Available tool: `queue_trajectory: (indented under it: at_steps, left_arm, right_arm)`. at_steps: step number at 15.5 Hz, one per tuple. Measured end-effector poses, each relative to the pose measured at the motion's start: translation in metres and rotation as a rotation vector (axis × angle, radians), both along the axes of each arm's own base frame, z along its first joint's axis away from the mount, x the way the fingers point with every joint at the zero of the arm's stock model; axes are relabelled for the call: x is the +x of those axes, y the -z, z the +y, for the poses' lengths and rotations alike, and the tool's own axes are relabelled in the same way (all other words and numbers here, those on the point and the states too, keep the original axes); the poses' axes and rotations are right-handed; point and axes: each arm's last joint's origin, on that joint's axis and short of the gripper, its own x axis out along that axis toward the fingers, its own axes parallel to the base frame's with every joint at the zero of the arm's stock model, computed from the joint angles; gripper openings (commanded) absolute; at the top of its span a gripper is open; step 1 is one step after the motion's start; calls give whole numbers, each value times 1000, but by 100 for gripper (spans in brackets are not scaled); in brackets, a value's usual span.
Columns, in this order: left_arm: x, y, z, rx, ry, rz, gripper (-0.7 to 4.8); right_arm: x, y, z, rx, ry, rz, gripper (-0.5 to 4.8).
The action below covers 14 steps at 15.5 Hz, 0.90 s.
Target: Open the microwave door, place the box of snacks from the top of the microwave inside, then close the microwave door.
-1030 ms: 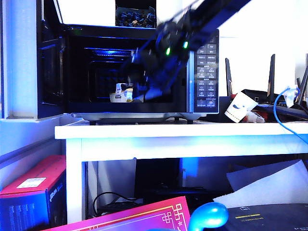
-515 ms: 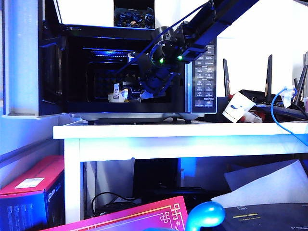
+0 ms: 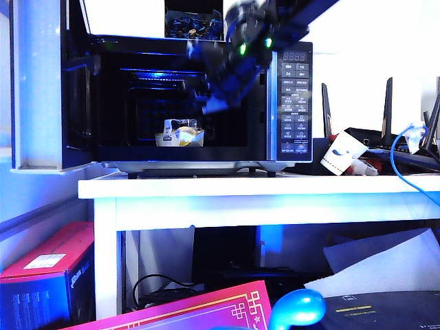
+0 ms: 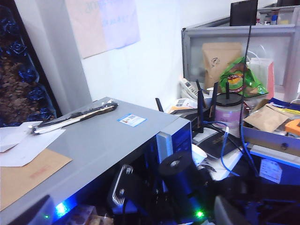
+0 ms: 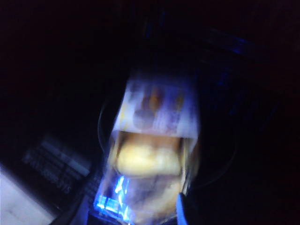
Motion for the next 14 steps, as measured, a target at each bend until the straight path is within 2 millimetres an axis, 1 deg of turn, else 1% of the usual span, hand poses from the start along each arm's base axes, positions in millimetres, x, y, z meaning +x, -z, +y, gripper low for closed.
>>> queue_trajectory:
  at_steps: [3,5,6,7,8,12,14]
  left_arm:
    - [0,0,0,1,0,3,479]
    - [0,0,0,1,0,4,479]
    - [0,0,0,1,0,4,479]
    - [0,0,0,1,0,4,479]
    - [0,0,0,1,-1,4,479]
    - [0,1,0,2,-1,6,479]
    - [0,1,0,3,-1,8,479]
  right_arm:
    - [1,17,1,-40,-1,74,250]
    - [-2,17,-2,-67,1,118,250]
    - [-4,14,-3,-75,-1,122,250]
    - [-5,10,-3,-78,-4,110,237]
    - [-4,11,-3,-78,-5,104,237]
    - [3,29,1,-78,-4,100,238]
    - [7,28,3,-46,0,56,238]
